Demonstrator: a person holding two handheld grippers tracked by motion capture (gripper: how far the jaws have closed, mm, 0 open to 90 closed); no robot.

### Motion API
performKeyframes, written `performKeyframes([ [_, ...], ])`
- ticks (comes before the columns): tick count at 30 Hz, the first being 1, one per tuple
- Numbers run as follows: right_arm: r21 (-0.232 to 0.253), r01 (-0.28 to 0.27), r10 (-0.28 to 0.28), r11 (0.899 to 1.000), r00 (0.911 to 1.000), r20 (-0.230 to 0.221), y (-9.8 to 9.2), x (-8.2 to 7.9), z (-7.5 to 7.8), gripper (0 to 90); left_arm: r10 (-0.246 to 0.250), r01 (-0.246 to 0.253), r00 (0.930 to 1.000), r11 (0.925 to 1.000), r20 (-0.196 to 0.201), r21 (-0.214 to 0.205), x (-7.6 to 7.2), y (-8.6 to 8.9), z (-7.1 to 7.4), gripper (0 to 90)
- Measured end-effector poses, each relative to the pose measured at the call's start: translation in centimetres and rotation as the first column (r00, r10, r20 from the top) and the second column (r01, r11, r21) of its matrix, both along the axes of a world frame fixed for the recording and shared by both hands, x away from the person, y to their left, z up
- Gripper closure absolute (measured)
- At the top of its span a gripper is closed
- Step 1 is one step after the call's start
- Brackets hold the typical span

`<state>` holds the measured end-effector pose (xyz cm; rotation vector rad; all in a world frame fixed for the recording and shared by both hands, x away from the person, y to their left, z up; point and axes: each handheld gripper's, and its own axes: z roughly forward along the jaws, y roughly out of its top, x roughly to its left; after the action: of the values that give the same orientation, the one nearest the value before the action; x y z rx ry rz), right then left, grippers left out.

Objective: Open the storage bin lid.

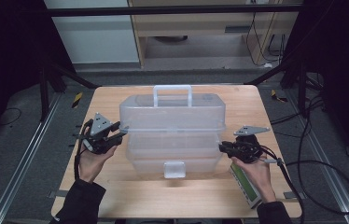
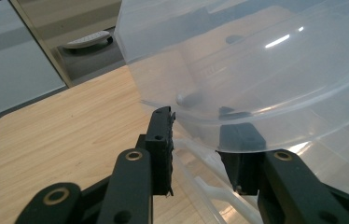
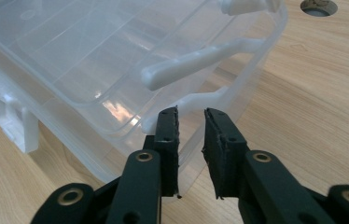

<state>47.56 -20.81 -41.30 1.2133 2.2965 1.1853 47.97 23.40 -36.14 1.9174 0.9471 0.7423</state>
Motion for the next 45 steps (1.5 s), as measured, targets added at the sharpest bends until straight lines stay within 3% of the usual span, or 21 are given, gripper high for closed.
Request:
performKeyframes([
  [15, -0.005, 0.017, -0.017, 1.000, 0.9998, 0.011, 0.2, -0.3, 0.0, 77.2, 0.004, -0.004, 0.9989, 0.9999, 0.046, -0.014, 1.2, -0.2, 1.3, 68.3],
  [30, 0.000, 0.016, -0.016, 1.000, 0.9998, 0.008, 0.2, -0.4, -0.1, 77.0, 0.039, -0.040, 0.9987, 0.9988, 0.032, 0.029, 3.3, -0.6, 3.1, 72.8],
  [35, 0.002, 0.013, -0.013, 1.000, 0.9999, 0.007, 0.2, -0.4, -0.1, 76.8, 0.047, -0.048, 0.9979, 0.9980, 0.044, 0.041, 3.9, -0.7, 3.5, 74.2],
  [36, 0.002, 0.013, -0.013, 1.000, 0.9999, 0.007, 0.2, -0.4, -0.1, 76.8, 0.055, -0.056, 0.9980, 0.9979, 0.032, 0.034, 3.9, -0.8, 3.6, 74.2],
  [45, -0.006, 0.009, -0.009, 1.000, 0.9999, 0.013, 0.3, -0.4, -0.1, 76.7, 0.074, -0.076, 0.9963, 0.9963, 0.043, 0.041, 4.8, -1.1, 4.2, 75.6],
])
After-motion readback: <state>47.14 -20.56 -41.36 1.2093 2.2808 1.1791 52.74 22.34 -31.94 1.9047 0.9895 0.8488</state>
